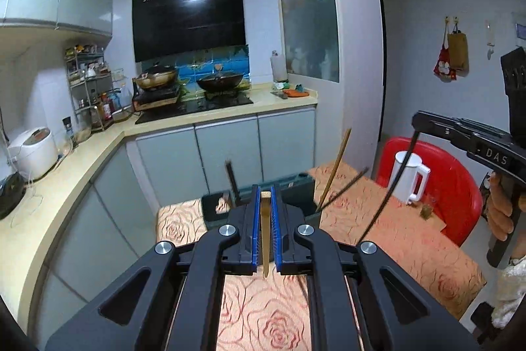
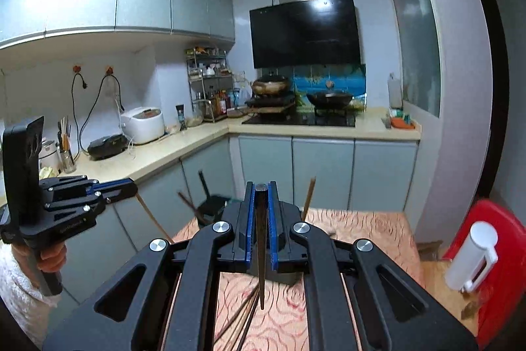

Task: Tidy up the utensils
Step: 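Lift both held chopsticks and carry them above the green holder, then open both grippers to drop the chopsticks into the holder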

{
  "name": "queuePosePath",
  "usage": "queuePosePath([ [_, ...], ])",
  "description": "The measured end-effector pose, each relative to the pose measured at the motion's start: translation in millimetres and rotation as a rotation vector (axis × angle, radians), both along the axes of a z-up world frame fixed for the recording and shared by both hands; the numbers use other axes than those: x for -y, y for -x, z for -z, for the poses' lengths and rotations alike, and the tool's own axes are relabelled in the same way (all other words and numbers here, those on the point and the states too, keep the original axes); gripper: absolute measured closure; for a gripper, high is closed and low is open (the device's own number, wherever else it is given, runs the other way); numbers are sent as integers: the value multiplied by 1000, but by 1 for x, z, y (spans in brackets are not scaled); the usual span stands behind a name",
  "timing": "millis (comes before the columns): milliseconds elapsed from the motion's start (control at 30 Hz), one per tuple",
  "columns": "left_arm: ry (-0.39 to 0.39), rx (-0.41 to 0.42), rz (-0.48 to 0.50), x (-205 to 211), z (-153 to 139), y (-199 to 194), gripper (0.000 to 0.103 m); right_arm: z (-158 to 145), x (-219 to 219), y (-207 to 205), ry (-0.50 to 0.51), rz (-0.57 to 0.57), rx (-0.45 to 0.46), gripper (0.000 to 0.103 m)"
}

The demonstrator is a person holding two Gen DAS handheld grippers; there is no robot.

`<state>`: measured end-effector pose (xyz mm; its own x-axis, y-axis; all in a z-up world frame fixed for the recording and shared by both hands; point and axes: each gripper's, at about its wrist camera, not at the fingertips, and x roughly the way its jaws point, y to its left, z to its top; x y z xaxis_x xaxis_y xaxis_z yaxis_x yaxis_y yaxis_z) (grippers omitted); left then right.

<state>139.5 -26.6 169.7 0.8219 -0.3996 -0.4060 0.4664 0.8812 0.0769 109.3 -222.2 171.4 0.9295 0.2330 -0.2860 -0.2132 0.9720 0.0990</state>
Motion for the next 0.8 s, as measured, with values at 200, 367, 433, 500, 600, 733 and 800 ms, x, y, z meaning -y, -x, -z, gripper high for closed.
queuePosePath([
  [200,-4,36,-2,20,-26,-23,97,-32,2,-34,-29,5,15,95],
  [367,10,67,-25,34,-44,-49,97,-47,0,-60,-29,31,35,95],
  [433,19,66,-31,39,-46,-57,97,-48,0,-70,-34,36,38,95],
  [500,24,65,-39,44,-45,-68,97,-47,-1,-79,-33,41,38,95],
  [600,27,36,-41,51,-33,-85,97,-38,-4,-92,-13,59,25,95],
  [733,7,-9,-45,59,-5,-104,97,-16,-6,-110,12,79,-19,95],
  [800,-8,-34,-52,61,13,-112,97,-4,-7,-118,22,85,-46,95],
])
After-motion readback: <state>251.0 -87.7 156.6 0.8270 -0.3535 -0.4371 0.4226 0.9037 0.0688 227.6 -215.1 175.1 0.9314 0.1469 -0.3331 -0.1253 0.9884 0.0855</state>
